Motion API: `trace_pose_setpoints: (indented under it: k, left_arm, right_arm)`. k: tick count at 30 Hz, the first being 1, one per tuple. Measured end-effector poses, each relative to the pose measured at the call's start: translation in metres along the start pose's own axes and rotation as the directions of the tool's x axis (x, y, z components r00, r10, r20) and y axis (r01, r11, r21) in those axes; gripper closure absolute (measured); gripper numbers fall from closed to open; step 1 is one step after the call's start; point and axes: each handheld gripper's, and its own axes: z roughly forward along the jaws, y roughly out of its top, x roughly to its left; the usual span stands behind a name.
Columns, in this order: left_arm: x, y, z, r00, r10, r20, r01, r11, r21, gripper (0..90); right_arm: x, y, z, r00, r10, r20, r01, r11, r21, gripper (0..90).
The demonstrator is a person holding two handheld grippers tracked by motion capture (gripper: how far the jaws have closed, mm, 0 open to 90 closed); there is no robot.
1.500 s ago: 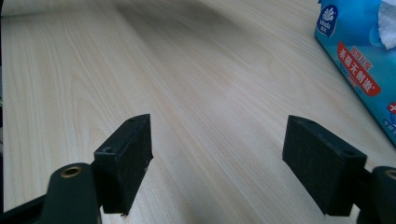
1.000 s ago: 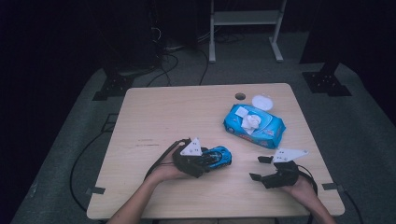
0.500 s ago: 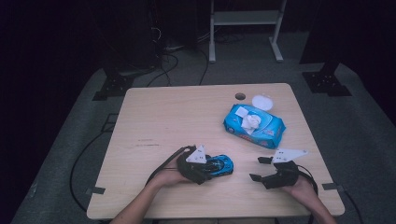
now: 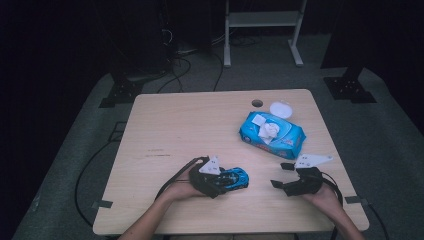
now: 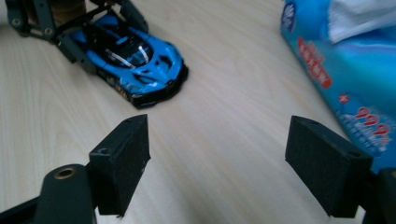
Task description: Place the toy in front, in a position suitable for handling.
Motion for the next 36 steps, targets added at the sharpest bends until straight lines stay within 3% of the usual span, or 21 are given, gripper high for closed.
trace_pose_setpoints:
  k: [7, 15, 20, 22, 28, 36]
  left_arm:
    - [0.000, 0.003, -0.004, 0.9998, -0.012, -0.018, 0.013, 0.9999, 0.007, 15.5]
    - [0.006, 0.005, -0.024, 0.9970, -0.038, -0.067, 0.033, 0.9967, -0.074, 11.8]
    - [0.007, 0.001, -0.034, 0.9946, -0.046, -0.093, 0.039, 0.9958, -0.083, 11.7]
    - [0.005, -0.001, -0.043, 0.9922, -0.027, -0.122, 0.017, 0.9960, -0.088, 10.2]
    - [0.007, -0.013, -0.051, 0.9875, -0.064, -0.144, 0.046, 0.9910, -0.126, 10.1]
    - [0.007, -0.021, -0.053, 0.9836, -0.084, -0.160, 0.059, 0.9866, -0.152, 10.1]
  right_arm:
    - [-0.016, 0.014, -0.004, 0.9996, 0.021, 0.017, -0.020, 1.000, -0.019, 21.5]
    - [-0.037, 0.046, -0.012, 0.9982, -0.020, 0.056, 0.023, 0.998, -0.065, 20.5]
    - [-0.046, 0.064, -0.014, 0.9971, -0.032, 0.069, 0.037, 0.996, -0.078, 20.4]
    - [-0.052, 0.077, -0.011, 0.9950, -0.043, 0.090, 0.050, 0.996, -0.072, 20.3]
    - [-0.062, 0.099, 0.000, 0.9907, -0.065, 0.120, 0.073, 0.995, -0.062, 19.6]
    - [-0.070, 0.106, 0.023, 0.9869, -0.070, 0.145, 0.072, 0.997, -0.008, 22.7]
